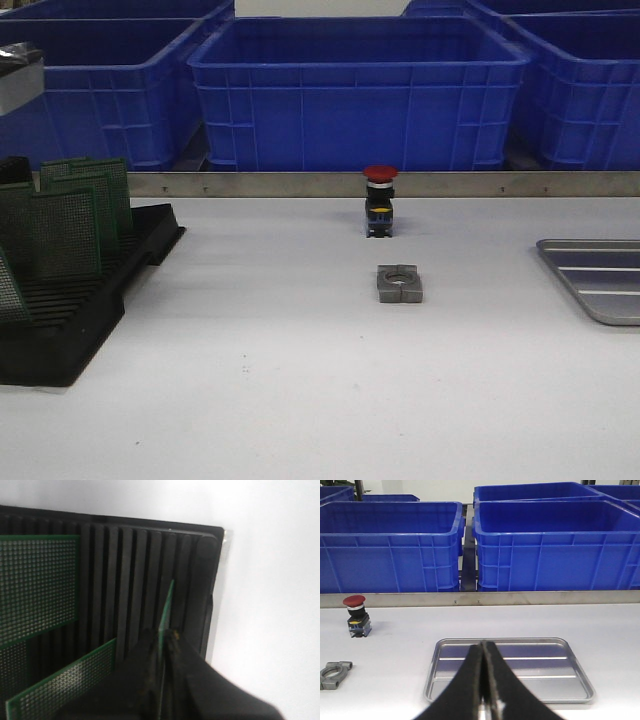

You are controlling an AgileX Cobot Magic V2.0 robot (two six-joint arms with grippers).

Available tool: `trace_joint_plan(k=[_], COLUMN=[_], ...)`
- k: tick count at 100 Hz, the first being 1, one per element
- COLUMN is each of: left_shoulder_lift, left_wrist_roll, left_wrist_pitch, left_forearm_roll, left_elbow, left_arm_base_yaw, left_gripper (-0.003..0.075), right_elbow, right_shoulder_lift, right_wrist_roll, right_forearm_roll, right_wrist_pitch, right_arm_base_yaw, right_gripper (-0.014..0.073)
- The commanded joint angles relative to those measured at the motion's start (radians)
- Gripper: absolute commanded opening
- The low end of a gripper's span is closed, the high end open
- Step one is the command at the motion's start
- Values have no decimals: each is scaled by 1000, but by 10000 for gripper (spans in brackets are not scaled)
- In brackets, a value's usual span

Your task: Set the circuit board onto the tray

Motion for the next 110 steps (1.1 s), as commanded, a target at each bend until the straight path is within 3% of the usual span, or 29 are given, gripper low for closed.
trace_joint_plan(k=[1,26,36,73,92,110], left_shoulder_lift=[-39,-39,-39,-39,-33,-31], left_wrist_roll=[-13,-13,-13,-13,-13,-13], left_wrist_pitch=[31,228,272,272,214,186], left_forearm_roll=[-36,-38,-106,-676,-790,-806], left_elbow=[-53,-188,-239,-272,-272,-270], left_arm_base_yaw=[1,1,1,-29,-116,-220], left_gripper=[-20,-20,-20,-20,-20,-20], right_elbow=[-13,-13,-13,-13,-13,-13], right_shoulder_lift=[-28,-28,-28,-28,-28,-28], right_wrist_roll=[-1,-1,-1,-1,-1,-1], right_forearm_roll=[-14,-14,-14,-14,-14,-14], right_wrist_pitch=[-74,-74,-74,-74,-74,-72], right_arm_base_yaw=[-8,-8,-8,-8,-8,-8], right_gripper=[-62,-62,-62,-62,-62,-62])
